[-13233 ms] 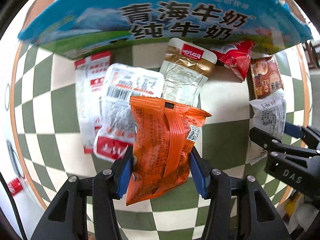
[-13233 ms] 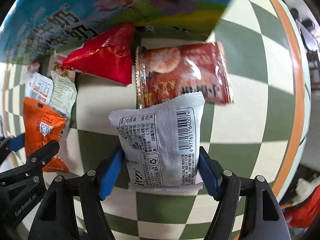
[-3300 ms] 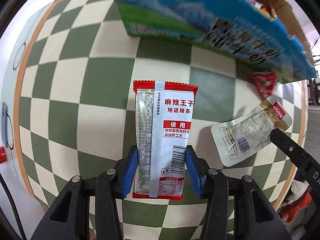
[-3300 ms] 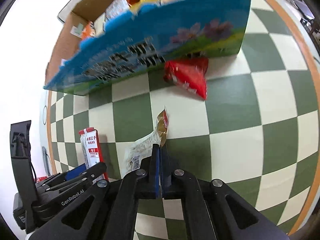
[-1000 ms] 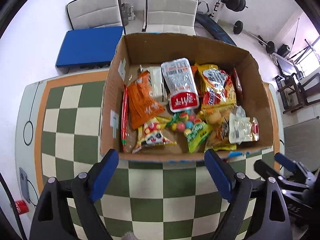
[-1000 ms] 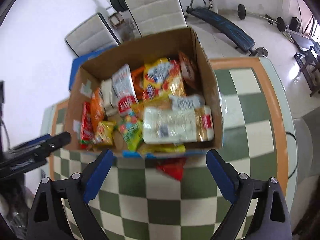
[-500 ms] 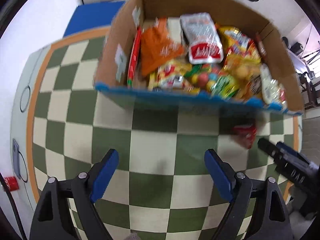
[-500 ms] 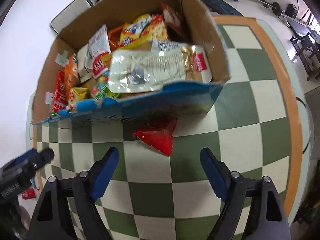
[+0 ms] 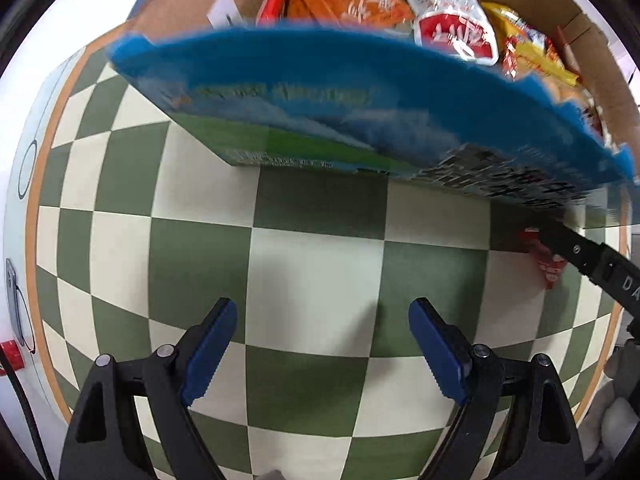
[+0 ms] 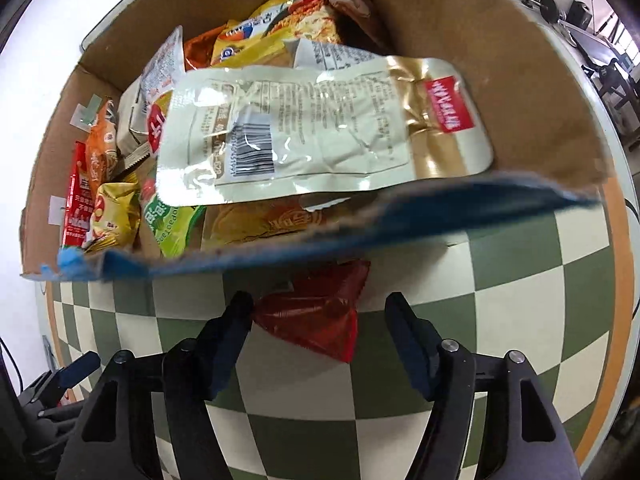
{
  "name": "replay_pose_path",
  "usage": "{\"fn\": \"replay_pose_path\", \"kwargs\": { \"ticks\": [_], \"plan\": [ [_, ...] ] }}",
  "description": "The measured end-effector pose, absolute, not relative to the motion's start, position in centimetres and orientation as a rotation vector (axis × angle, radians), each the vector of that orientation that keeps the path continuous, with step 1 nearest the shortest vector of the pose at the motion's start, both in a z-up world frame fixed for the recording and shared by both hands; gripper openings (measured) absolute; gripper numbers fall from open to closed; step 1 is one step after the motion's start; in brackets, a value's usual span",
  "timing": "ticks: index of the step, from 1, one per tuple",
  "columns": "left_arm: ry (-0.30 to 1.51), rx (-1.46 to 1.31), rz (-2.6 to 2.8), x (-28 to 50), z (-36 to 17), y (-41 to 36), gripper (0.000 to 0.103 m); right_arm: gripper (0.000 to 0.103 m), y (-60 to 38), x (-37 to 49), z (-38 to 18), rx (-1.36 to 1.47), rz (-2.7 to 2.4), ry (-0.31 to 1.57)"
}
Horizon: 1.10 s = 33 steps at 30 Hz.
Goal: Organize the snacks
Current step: 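Lower the right tool to the red candy bag and grasp it, then carry the red candy bag into the box and open the right tool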
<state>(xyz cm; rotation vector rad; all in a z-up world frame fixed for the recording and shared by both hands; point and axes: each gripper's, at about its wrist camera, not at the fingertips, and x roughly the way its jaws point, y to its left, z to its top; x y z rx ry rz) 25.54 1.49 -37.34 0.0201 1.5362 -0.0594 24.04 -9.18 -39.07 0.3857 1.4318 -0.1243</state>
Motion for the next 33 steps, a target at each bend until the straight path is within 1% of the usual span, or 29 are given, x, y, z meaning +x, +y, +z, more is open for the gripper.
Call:
{"fn": "replay_pose_path", "kwargs": {
  "ticks": [1, 2, 4, 9, 14, 15, 30, 33],
  "plan": [
    [1.540, 0.019, -0.060, 25.5, -37.6, 1.5, 0.088, 0.066, -9.1, 24.1, -39.3, 0.390, -0.122, 1.433],
    [1.543, 0.019, -0.061, 25.4, -37.8, 1.5, 0.088, 0.065, -9.1, 24.1, -39.5, 0.393, -0.121, 1.437],
    [1.553, 0.015, -0.064, 25.1, -38.3, 1.5, 0.088, 0.052, -9.1, 24.2, -39.7, 0.403, -0.113, 1.440],
    [1.577, -0.001, -0.073, 24.6, -39.4, 1.7, 0.088, 0.050, -8.5, 24.0, -39.8, 0.394, -0.111, 1.443],
    [1.593, 0.050, -0.077, 24.3, -40.3, 1.3, 0.102, 0.049, -6.8, 23.5, -40.0, 0.388, -0.088, 1.467],
    [1.597, 0.067, -0.084, 24.1, -40.4, 1.1, 0.103, 0.049, -6.7, 23.4, -40.0, 0.390, -0.086, 1.468],
    [1.655, 0.057, -0.080, 26.6, -40.7, 0.6, 0.103, 0.049, -6.4, 21.5, -40.1, 0.442, -0.048, 1.470],
    [1.646, 0.058, -0.049, 26.2, -39.9, 0.5, 0.103, 0.049, -6.7, 21.1, -39.8, 0.452, -0.024, 1.469]
  ]
}}
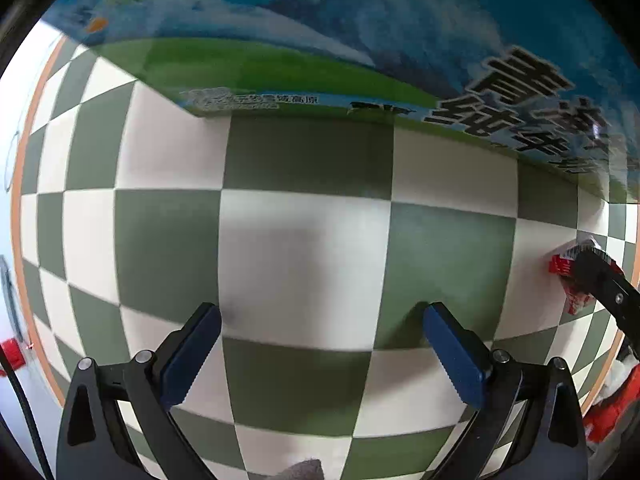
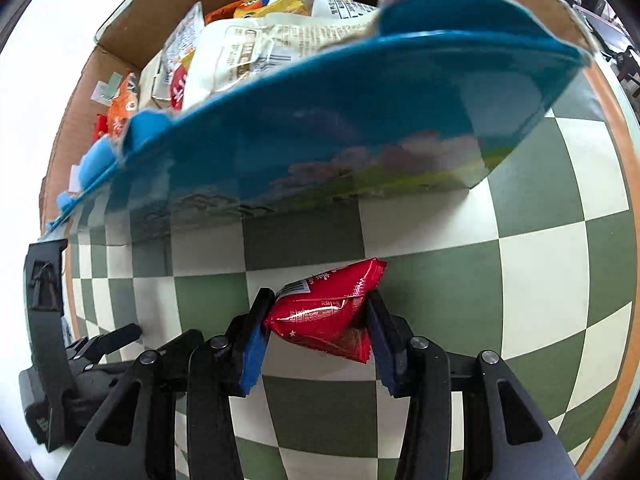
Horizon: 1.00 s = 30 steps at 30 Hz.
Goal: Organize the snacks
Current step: 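Carry the red candy bag into the box and open the right tool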
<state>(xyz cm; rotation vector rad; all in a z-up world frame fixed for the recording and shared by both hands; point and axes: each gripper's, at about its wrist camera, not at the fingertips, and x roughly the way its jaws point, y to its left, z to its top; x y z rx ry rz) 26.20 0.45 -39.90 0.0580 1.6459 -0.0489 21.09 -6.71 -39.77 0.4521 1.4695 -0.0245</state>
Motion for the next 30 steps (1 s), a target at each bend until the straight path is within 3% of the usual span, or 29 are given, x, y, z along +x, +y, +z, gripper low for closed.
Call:
{"fn": "replay_pose_path", "kwargs": {
  "ticks": [7, 16, 22, 30],
  "plan": [
    [1.502, 0.068, -0.016, 24.5, -32.4, -1.1, 0.103, 0.048, -7.1, 19.7, -36.7, 0.480, 0.052, 1.441],
    [1.335, 0.048, -0.060, 25.9, -22.3, -2.6, 0.103, 0.048, -9.7, 19.6, -28.2, 0.503, 0.171, 1.334],
    [1.293, 0.070, -0.067, 28.3, -20.3, -2.9, 0.103, 0.048, -10.4, 22.6, -22.8, 0.453, 0.209, 1.256],
    [1.341, 0.088, -0.090, 32.8, -21.0, -2.3, 0.103, 0.048, -8.8, 26.5, -21.5, 0.442, 0.225, 1.250]
  ]
}}
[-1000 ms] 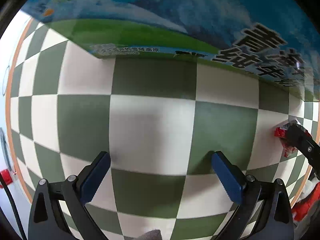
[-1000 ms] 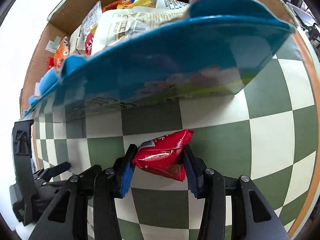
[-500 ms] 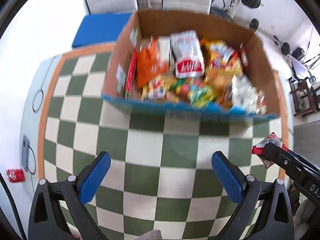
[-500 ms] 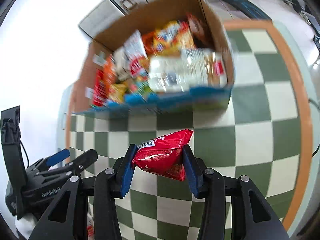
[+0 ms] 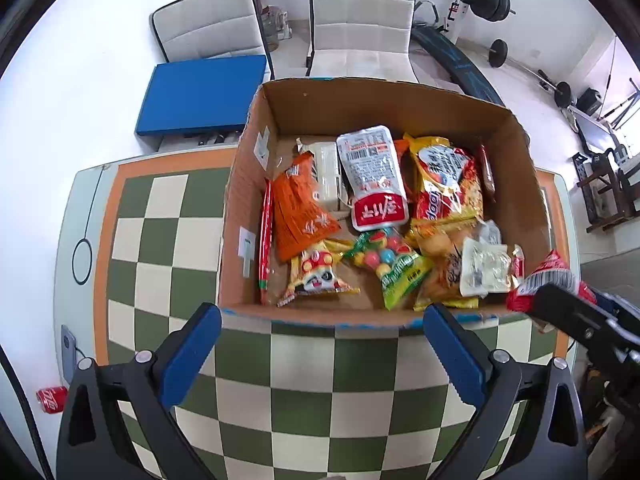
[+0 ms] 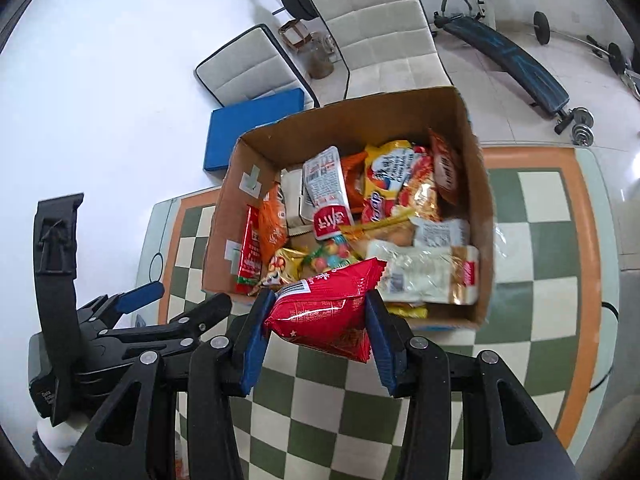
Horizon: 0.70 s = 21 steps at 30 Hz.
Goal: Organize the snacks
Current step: 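Carry the red candy bag into the box and open the right tool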
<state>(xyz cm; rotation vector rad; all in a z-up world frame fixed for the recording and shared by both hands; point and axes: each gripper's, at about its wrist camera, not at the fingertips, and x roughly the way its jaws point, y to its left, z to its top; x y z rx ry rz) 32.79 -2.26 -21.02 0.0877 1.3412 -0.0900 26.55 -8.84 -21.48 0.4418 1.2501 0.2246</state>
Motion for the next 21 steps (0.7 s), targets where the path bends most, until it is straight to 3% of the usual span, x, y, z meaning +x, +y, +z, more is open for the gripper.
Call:
{"fn": "replay_pose_path", "kwargs": {
  "ticks": [21],
  "plan": [
    [1.560, 0.017, -0.095, 39.0, -28.7, 0.0, 0.103, 0.050, -5.6, 33.1, -30.5, 0.476, 0.246, 1.445]
  ]
}}
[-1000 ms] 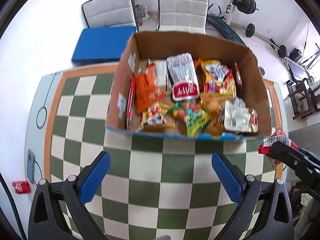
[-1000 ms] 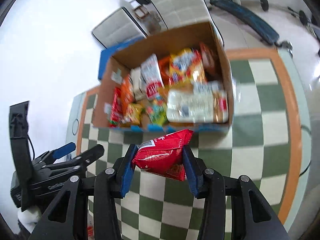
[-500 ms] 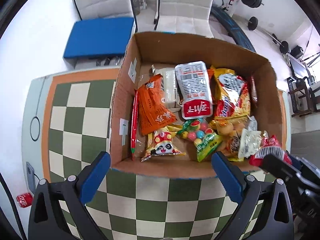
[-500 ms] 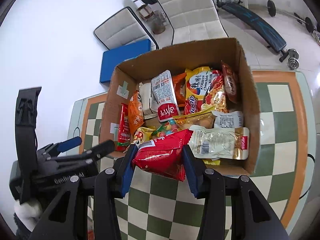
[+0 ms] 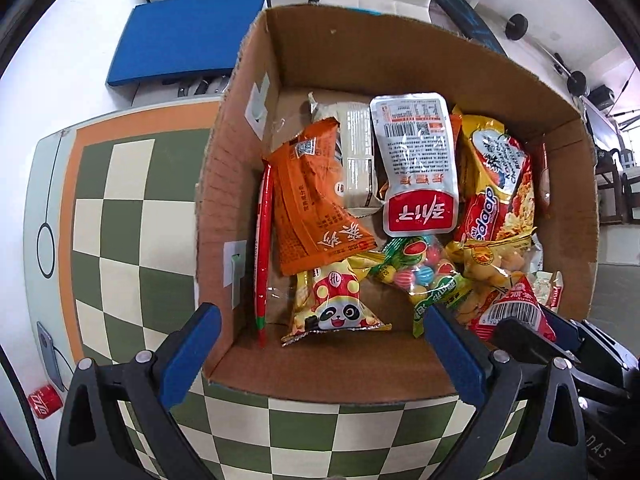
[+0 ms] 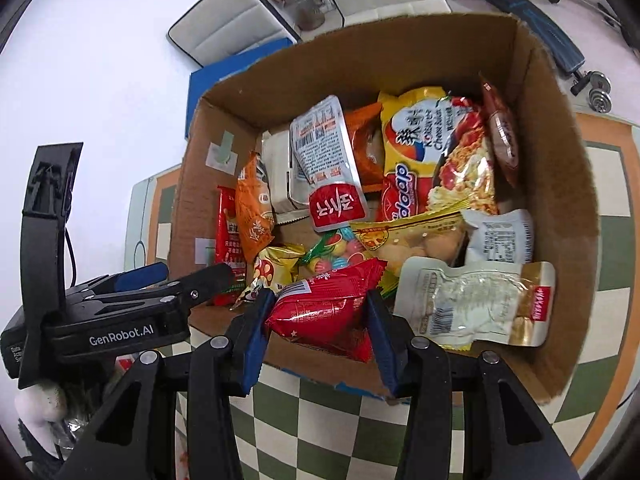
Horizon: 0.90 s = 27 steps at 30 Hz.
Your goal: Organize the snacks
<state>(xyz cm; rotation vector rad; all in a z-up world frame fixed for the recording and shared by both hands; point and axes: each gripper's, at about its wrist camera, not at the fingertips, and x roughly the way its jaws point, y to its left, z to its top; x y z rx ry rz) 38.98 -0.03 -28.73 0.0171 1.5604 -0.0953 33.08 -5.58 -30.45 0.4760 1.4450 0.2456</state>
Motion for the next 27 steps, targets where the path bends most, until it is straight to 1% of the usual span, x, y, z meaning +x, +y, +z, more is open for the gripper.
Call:
{"fn": "replay_pose_path", "kwargs": {
  "ticks": [3, 5, 6, 12, 13, 14, 15, 18, 20, 21, 27],
  "plan": [
    [1.570, 0.018, -0.095, 39.1, -29.2, 0.0, 0.103, 0.051, -5.5, 33.5, -31.3, 0.478, 0.239, 1.469],
    [1.575, 0.008, -0.096, 39.2, -29.3, 0.1, 0.103, 0.056, -5.5, 33.5, -31.7, 0.486, 0.238, 1.485],
    [1.576, 0.007, -0.095, 39.2, -29.3, 0.1, 0.103, 0.060, -5.5, 33.6, -32.0, 0.491, 0.237, 1.500],
    [1.549, 0.013, -0.097, 38.8, -28.3, -0.1, 0.103, 0.063, -5.9, 33.3, -31.9, 0.499, 0.226, 1.510],
    [1.542, 0.014, -0.099, 38.6, -27.9, -0.2, 0.103, 0.072, -6.0, 33.1, -31.7, 0.492, 0.216, 1.511],
    [1.535, 0.014, -0.101, 38.5, -27.7, -0.2, 0.103, 0.076, -6.1, 33.0, -31.4, 0.468, 0.194, 1.510],
    [1.525, 0.017, -0.102, 38.3, -27.3, -0.2, 0.103, 0.078, -6.2, 32.8, -31.1, 0.450, 0.181, 1.505],
    [1.505, 0.010, -0.103, 37.6, -26.5, -0.3, 0.103, 0.079, -6.7, 32.2, -30.1, 0.370, 0.131, 1.480],
    [1.488, 0.006, -0.105, 37.0, -25.7, -0.4, 0.103, 0.084, -7.2, 31.7, -29.6, 0.347, 0.110, 1.467],
    [1.481, 0.007, -0.105, 36.7, -25.5, -0.4, 0.103, 0.089, -7.4, 31.5, -29.4, 0.342, 0.103, 1.467],
    [1.417, 0.037, -0.103, 34.0, -23.0, -1.3, 0.103, 0.091, -8.4, 29.9, -27.2, 0.303, 0.052, 1.421]
  ]
}}
